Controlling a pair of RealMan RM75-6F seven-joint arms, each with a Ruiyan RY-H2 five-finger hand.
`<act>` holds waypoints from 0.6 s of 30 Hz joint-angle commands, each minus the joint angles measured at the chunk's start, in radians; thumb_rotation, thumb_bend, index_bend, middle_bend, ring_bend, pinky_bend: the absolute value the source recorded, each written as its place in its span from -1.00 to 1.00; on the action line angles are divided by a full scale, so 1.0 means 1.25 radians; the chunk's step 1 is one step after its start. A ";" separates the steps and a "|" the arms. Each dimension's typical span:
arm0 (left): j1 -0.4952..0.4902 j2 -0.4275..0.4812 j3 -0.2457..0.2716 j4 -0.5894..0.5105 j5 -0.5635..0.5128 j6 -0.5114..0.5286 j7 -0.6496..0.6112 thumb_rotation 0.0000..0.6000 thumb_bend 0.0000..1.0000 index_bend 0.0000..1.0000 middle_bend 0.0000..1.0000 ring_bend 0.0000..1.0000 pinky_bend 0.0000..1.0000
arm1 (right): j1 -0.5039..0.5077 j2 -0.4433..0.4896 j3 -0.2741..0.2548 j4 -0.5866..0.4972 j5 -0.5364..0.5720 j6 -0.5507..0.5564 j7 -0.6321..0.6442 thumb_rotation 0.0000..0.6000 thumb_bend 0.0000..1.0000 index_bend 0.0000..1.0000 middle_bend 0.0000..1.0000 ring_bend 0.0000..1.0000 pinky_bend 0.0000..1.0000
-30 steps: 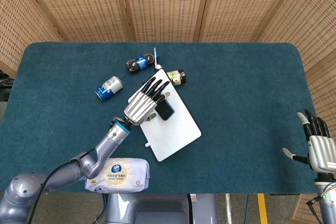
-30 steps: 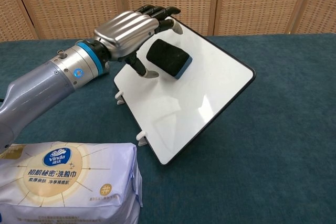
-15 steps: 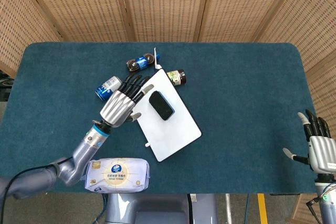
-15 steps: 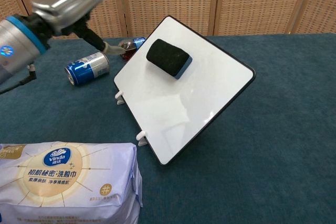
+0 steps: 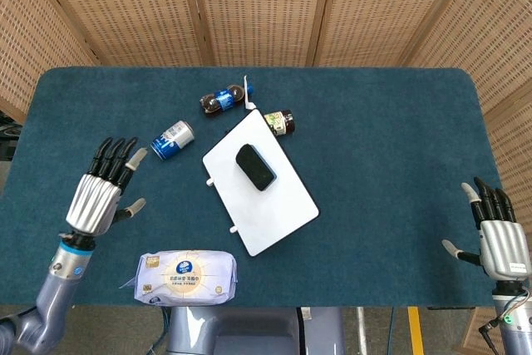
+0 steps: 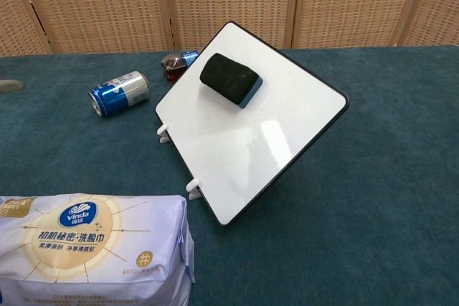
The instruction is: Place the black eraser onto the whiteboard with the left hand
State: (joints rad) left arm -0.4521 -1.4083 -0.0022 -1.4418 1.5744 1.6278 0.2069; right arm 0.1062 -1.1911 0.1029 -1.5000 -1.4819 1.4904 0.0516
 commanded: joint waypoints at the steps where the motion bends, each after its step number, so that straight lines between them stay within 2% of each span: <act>1: 0.074 0.031 0.035 -0.039 -0.026 0.048 0.038 1.00 -0.75 -1.00 -1.00 -1.00 -1.00 | -0.001 -0.003 -0.007 -0.009 -0.015 0.008 -0.021 1.00 -0.89 -1.00 -1.00 -1.00 -1.00; 8: 0.159 0.028 0.058 -0.026 -0.046 0.083 0.022 1.00 -0.73 -1.00 -1.00 -1.00 -1.00 | -0.003 -0.007 -0.014 -0.020 -0.026 0.014 -0.053 1.00 -0.89 -1.00 -1.00 -1.00 -1.00; 18: 0.204 0.050 0.045 -0.036 -0.060 0.064 0.021 1.00 -0.72 -1.00 -1.00 -1.00 -1.00 | -0.006 -0.001 -0.018 -0.034 -0.033 0.017 -0.065 1.00 -0.89 -1.00 -1.00 -1.00 -1.00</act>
State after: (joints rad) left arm -0.1999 -1.3474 0.0561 -1.4854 1.5016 1.7099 0.2345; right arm 0.0990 -1.1928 0.0803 -1.5428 -1.5227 1.5118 -0.0288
